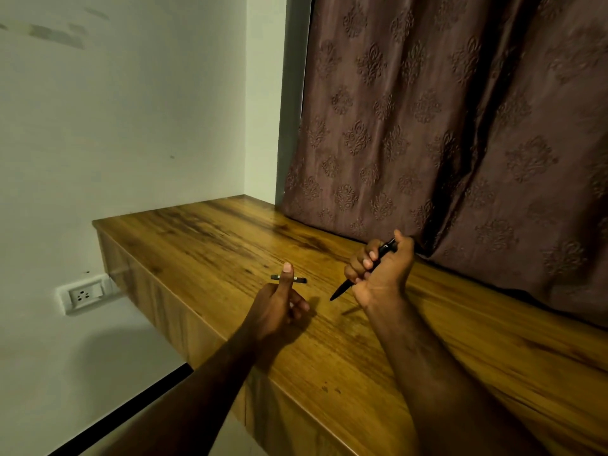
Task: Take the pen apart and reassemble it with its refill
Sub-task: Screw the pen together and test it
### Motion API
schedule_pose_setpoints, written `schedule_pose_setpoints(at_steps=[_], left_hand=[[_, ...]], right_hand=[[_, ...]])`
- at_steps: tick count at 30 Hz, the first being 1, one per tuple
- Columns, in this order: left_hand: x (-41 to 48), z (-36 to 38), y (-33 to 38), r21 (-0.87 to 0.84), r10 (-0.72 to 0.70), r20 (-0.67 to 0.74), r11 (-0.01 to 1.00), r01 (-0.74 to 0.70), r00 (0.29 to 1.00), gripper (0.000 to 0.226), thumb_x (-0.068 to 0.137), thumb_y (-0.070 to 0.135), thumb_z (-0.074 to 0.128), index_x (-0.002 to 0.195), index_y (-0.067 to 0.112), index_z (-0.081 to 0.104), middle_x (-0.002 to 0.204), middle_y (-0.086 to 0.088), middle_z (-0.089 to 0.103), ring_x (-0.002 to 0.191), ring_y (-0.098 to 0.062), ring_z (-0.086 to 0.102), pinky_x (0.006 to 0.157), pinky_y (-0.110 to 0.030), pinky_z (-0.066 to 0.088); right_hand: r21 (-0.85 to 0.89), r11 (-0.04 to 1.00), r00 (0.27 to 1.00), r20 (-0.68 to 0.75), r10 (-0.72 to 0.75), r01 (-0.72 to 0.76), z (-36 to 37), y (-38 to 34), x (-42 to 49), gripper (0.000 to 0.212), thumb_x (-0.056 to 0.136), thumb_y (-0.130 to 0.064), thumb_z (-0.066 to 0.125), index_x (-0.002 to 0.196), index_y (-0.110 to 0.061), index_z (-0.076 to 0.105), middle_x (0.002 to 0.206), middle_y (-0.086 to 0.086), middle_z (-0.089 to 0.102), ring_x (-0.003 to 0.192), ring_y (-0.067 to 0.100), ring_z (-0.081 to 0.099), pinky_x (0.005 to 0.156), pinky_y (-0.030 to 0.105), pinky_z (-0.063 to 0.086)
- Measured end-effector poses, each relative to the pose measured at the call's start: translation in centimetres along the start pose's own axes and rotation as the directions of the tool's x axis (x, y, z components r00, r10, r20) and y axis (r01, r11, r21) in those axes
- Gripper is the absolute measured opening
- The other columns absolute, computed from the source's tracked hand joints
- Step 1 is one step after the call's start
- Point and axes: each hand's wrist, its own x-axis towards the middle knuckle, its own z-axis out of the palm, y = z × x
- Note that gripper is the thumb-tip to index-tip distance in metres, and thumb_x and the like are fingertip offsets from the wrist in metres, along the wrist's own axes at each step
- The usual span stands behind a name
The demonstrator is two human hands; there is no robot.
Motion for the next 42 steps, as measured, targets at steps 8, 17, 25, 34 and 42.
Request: schedule_pose_setpoints(at_steps=[8, 17, 25, 34, 42], left_hand=[[-0.3, 0.1, 0.2, 0.003, 0.000, 0.001, 1.000, 0.000, 1.000, 0.092, 0.079, 0.070, 0.021, 0.070, -0.008, 0.069, 0.054, -0.011, 0.059, 0.043, -0.010, 0.051, 0.044, -0.017, 0.038], [-0.2, 0.1, 0.1, -0.009, -0.007, 0.014, 1.000, 0.007, 1.000, 0.094, 0.078, 0.074, 0.021, 0.067, -0.005, 0.069, 0.057, -0.016, 0.060, 0.049, -0.018, 0.052, 0.050, -0.024, 0.039], [0.1, 0.1, -0.5, -0.009, -0.011, 0.046, 1.000, 0.012, 0.999, 0.094, 0.075, 0.080, 0.019, 0.063, 0.001, 0.071, 0.054, -0.010, 0.062, 0.050, -0.017, 0.054, 0.058, -0.028, 0.040], [-0.2, 0.5, 0.1, 0.032, -0.075, 0.094, 0.997, 0.073, 0.993, 0.098, 0.074, 0.080, 0.012, 0.064, 0.002, 0.071, 0.058, -0.010, 0.067, 0.052, -0.016, 0.059, 0.057, -0.027, 0.043], [-0.4, 0.8, 1.4, -0.180, -0.222, 0.246, 0.946, 0.269, 0.944, 0.105, 0.062, 0.086, 0.015, 0.079, -0.003, 0.068, 0.073, -0.020, 0.071, 0.070, -0.032, 0.069, 0.064, -0.033, 0.057]], right_hand=[[0.002, 1.000, 1.000, 0.024, -0.004, 0.004, 0.1, 0.3, -0.1, 0.055, 0.086, -0.050, 0.032, 0.043, -0.015, 0.034, 0.036, -0.001, 0.027, 0.032, 0.013, 0.015, 0.042, 0.018, 0.012], [0.035, 0.999, 1.000, 0.011, -0.023, 0.023, -0.3, 0.8, -0.4, 0.051, 0.083, -0.046, 0.029, 0.043, -0.016, 0.032, 0.036, -0.001, 0.026, 0.032, 0.014, 0.015, 0.042, 0.018, 0.014], [0.028, 0.999, 0.999, -0.007, -0.043, 0.043, -0.2, 0.9, -0.5, 0.051, 0.084, -0.046, 0.029, 0.043, -0.016, 0.032, 0.036, -0.002, 0.025, 0.032, 0.014, 0.015, 0.041, 0.018, 0.015], [0.041, 0.999, 0.999, 0.042, -0.005, 0.004, 0.0, 1.5, -0.8, 0.053, 0.086, -0.049, 0.028, 0.044, -0.016, 0.032, 0.036, -0.002, 0.026, 0.032, 0.013, 0.015, 0.039, 0.017, 0.015], [-0.002, 0.999, 0.997, 0.059, 0.051, -0.051, -1.1, 1.6, -0.7, 0.051, 0.085, -0.051, 0.029, 0.047, -0.017, 0.034, 0.038, -0.003, 0.027, 0.033, 0.013, 0.017, 0.043, 0.019, 0.012]])
